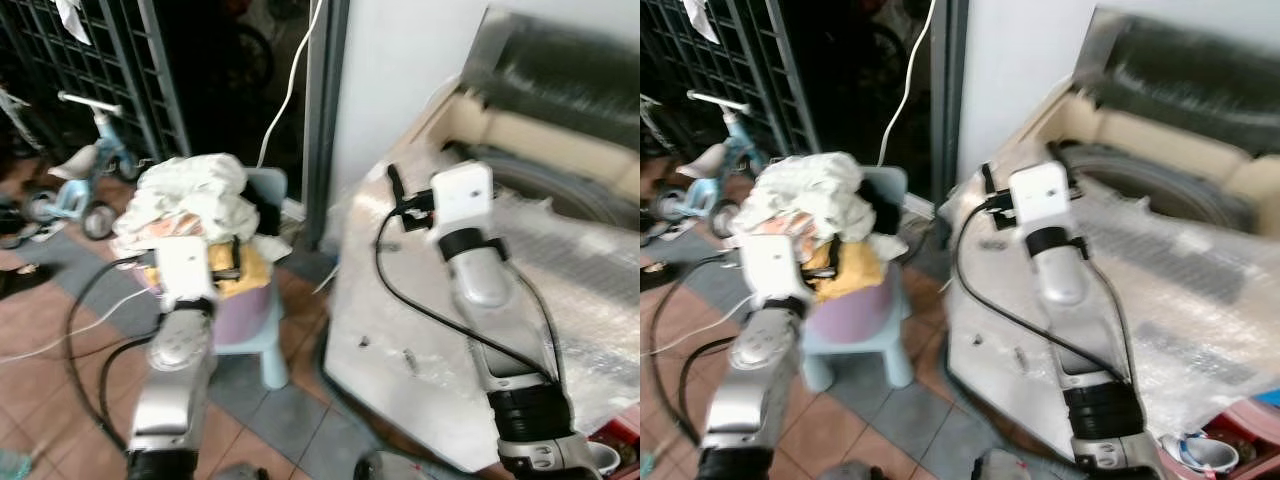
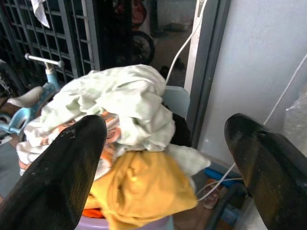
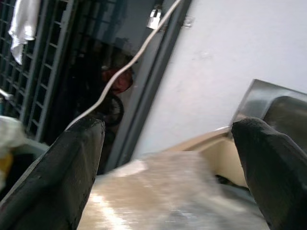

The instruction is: Clothes washing

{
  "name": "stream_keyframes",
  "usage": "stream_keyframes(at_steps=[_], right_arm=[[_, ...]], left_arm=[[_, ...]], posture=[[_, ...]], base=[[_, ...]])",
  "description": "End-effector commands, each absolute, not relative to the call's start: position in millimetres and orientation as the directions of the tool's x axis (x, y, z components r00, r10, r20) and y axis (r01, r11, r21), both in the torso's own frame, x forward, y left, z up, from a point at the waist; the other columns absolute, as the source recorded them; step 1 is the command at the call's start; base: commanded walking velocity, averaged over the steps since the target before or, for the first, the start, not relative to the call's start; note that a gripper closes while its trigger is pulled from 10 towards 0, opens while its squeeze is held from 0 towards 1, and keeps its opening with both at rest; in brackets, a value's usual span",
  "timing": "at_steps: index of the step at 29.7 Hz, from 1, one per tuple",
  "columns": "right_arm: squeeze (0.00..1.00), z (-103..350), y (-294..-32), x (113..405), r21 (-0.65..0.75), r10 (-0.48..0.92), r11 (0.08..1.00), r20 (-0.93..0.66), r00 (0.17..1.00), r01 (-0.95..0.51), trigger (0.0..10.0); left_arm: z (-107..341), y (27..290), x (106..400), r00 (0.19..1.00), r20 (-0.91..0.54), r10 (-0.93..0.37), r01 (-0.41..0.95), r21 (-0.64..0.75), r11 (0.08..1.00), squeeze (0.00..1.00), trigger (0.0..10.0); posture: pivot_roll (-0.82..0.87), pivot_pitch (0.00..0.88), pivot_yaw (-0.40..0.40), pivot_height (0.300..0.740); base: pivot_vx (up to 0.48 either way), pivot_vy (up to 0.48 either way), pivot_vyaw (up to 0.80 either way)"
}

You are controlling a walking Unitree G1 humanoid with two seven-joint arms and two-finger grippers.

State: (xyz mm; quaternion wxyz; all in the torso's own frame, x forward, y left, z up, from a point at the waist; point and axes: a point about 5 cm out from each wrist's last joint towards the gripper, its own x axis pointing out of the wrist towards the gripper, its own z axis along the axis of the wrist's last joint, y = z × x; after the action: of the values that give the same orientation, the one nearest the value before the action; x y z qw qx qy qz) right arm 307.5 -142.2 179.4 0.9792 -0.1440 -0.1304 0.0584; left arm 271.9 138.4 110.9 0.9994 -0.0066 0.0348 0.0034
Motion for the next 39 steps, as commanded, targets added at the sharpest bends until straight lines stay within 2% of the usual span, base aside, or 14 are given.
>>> stream_keyframes(at_steps=[1,6,9,11,13,14,16,19,22,29,33,34,35,39], right_arm=[[0.00,184.9,-136.6,304.7,-0.270,0.171,0.958,0.258,0.951,-0.100,10.0],[0.00,160.3,-143.8,309.5,-0.258,0.154,0.958,0.108,0.982,-0.122,10.0],[0.00,148.7,-147.0,307.8,-0.255,0.165,0.957,0.082,0.983,-0.139,10.0],[0.00,135.9,-153.5,301.9,-0.264,0.140,0.957,0.070,0.988,-0.117,10.0],[0.00,121.9,-157.6,295.1,-0.214,0.061,0.976,0.052,0.997,-0.048,10.0],[0.00,114.0,-151.9,290.5,-0.199,0.056,0.979,0.043,0.998,-0.047,10.0],[0.00,103.7,-140.8,283.1,-0.262,0.077,0.963,0.040,0.996,-0.064,10.0],[0.00,108.8,-143.9,284.3,-0.246,0.057,0.968,0.068,0.996,-0.038,10.0],[0.00,102.4,-148.9,284.1,-0.239,0.032,0.971,0.024,0.999,-0.026,10.0],[0.00,97.7,-141.0,284.5,-0.260,0.083,0.962,0.013,0.996,-0.077,10.0],[0.00,98.6,-148.2,283.2,-0.263,0.023,0.965,0.016,1.000,-0.018,10.0],[0.00,94.0,-148.8,282.2,-0.204,0.055,0.977,-0.027,0.998,-0.059,10.0],[0.00,91.1,-152.3,281.7,-0.085,0.077,0.993,-0.045,0.996,-0.081,10.0],[0.00,93.7,-158.9,284.1,-0.012,0.031,0.999,-0.026,0.999,-0.031,10.0]], left_arm=[[112.3,147.2,272.7,0.997,-0.068,0.034,-0.034,0.004,0.999,0.00,10.0],[111.6,149.7,276.1,0.997,-0.070,0.046,-0.046,0.008,0.999,0.00,10.0],[113.4,150.6,279.8,0.997,-0.057,0.045,-0.044,0.022,0.999,0.00,10.0],[113.9,150.7,281.0,0.998,-0.050,0.037,-0.036,0.032,0.999,0.00,10.0],[110.0,153.0,279.4,0.997,-0.056,0.044,-0.041,0.043,0.998,0.00,10.0],[106.3,153.4,277.0,0.997,-0.063,0.047,-0.044,0.048,0.998,0.00,10.0],[100.9,153.1,273.6,0.995,-0.082,0.049,-0.045,0.047,0.998,0.00,10.0],[102.2,154.6,274.5,0.996,-0.074,0.046,-0.043,0.040,0.998,0.00,10.0],[100.7,159.1,276.2,0.996,-0.071,0.061,-0.058,0.049,0.997,0.00,10.0],[93.1,164.6,275.5,0.995,-0.066,0.073,-0.067,0.087,0.994,0.00,10.0],[90.5,163.1,274.0,0.996,-0.081,0.049,-0.043,0.077,0.996,0.00,10.0],[90.3,162.3,273.7,0.996,-0.078,0.044,-0.038,0.081,0.996,0.00,10.0],[89.8,161.0,273.3,0.997,-0.074,0.037,-0.031,0.090,0.995,0.00,10.0],[88.2,163.3,272.5,0.995,-0.084,0.052,-0.044,0.097,0.994,0.00,10.0]], posture=[[-0.02,0.000,-0.020,0.740],[-0.01,0.000,-0.024,0.740],[0.01,0.000,-0.034,0.740],[0.01,0.000,-0.038,0.740],[0.01,0.000,-0.027,0.740],[0.00,0.000,-0.007,0.740],[0.00,0.000,-0.002,0.740],[0.01,0.000,0.006,0.740],[-0.02,0.000,0.009,0.740],[-0.03,0.000,0.005,0.740],[-0.03,0.000,0.004,0.740],[-0.03,0.000,0.005,0.740],[-0.03,0.000,0.006,0.740],[-0.03,0.000,0.019,0.740]], base=[[0.000,0.428,0.00],[0.000,0.431,0.00],[0.000,0.431,0.00],[0.000,0.304,0.00],[0.000,0.000,0.00],[0.000,0.000,0.00],[0.000,0.000,0.00],[0.000,0.000,0.00],[0.000,0.000,0.00],[0.000,0.000,0.00],[0.000,0.000,0.00],[0.000,0.000,0.00],[0.000,0.000,0.00],[0.000,0.000,0.00]])
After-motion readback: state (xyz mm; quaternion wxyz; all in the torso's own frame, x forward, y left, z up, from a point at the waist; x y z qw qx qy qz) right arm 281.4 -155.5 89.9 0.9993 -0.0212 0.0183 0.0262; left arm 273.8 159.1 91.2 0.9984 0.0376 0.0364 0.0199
